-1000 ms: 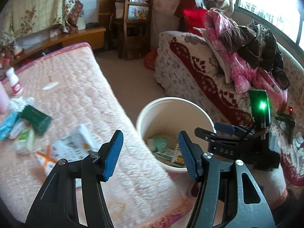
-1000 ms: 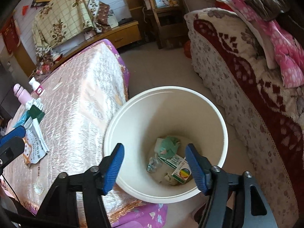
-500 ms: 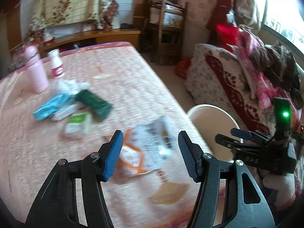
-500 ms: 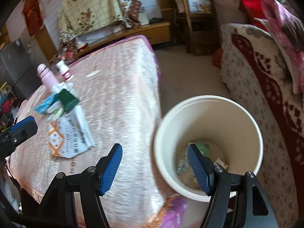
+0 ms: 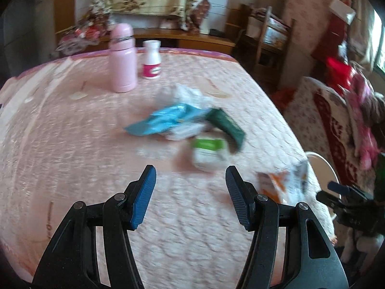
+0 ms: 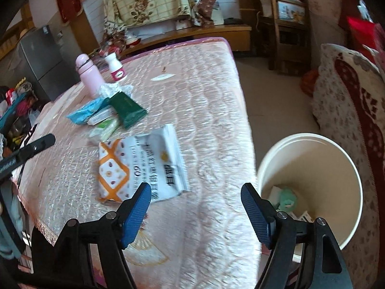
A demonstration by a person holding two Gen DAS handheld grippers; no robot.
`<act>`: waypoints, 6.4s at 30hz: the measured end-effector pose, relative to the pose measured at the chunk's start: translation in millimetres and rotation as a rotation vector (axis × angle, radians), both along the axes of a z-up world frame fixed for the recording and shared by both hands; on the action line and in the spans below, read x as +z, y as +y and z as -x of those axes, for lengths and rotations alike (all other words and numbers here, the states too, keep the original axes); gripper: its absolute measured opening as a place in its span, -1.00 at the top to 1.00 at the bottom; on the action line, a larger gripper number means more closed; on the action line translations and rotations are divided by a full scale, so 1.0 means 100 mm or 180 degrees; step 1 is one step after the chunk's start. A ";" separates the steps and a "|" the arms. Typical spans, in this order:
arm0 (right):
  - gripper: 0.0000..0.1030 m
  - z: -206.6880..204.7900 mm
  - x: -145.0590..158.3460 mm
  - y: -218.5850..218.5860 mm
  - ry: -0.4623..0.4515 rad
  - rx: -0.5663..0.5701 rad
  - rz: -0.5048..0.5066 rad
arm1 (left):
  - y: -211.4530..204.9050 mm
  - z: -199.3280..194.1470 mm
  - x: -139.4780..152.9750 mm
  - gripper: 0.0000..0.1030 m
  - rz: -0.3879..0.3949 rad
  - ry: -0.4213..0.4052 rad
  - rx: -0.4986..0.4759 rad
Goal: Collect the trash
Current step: 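Move both tools back over the table toward the wrappers, then grasp the blue wet-wipe pack with the left tool while the right tool grasps the tissue pack, then carry the wipe pack and tissue pack over the white bucket and release both, then move both tools back over the table toward the remaining items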
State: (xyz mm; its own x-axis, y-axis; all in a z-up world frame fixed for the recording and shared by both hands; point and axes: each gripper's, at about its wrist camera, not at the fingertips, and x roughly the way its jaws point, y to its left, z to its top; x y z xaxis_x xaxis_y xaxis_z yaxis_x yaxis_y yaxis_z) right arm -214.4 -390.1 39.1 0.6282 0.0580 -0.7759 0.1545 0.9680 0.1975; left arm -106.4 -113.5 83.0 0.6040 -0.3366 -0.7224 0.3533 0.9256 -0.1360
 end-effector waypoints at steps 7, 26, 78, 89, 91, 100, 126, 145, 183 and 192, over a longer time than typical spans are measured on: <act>-0.49 -0.18 -0.03 0.08 0.0051 0.0021 -0.0027 | 0.17 -0.32 -0.03 -0.22 0.0137 0.0038 0.0055; -0.57 -0.40 -0.21 0.02 0.0230 0.0051 -0.0120 | -0.14 -1.04 -0.32 -0.23 -0.0437 -0.0078 -0.0202; -0.41 -1.15 0.16 0.96 0.0129 0.0618 -0.0289 | 0.16 -0.20 -0.59 -0.12 -0.0587 0.0538 -0.0420; -0.42 -1.84 -0.17 1.54 0.0526 0.0563 0.0050 | 0.55 -0.12 -0.47 -0.03 -0.0353 0.0457 0.0025; -0.42 -1.91 -0.25 1.57 0.0553 0.0513 0.0056 | 0.56 -0.12 -0.47 -0.03 -0.0298 0.0459 0.0060; 0.06 -1.68 -0.18 1.56 0.0257 0.0590 0.0089 | 0.59 -0.09 -0.46 -0.03 -0.0161 0.0468 0.0081; 0.07 0.14 0.38 0.14 -0.0271 0.0091 -0.0046 | -0.70 0.63 0.15 -0.03 -0.0011 0.0063 -0.0657; 0.07 0.80 0.15 -1.06 -0.0092 -0.0683 0.0018 | -2.07 1.09 0.22 -0.03 -0.0105 -0.0019 -0.1412; -0.38 0.94 -0.41 -1.99 0.0224 -0.1439 -0.0218 | -3.11 0.93 -0.33 -0.15 0.0188 0.0562 -0.1738; -0.38 0.94 -0.41 -1.96 0.0239 -0.1418 -0.0251 | -3.02 0.98 -0.27 -0.15 0.0170 0.0479 -0.1731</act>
State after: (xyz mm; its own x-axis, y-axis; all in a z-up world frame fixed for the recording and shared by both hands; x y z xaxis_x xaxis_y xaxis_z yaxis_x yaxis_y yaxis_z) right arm -308.2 -585.8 -2.3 0.5475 -0.1442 -0.8243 0.5690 0.7864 0.2404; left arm -204.4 -415.2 55.6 0.2251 -0.6089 -0.7606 0.7505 0.6062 -0.2632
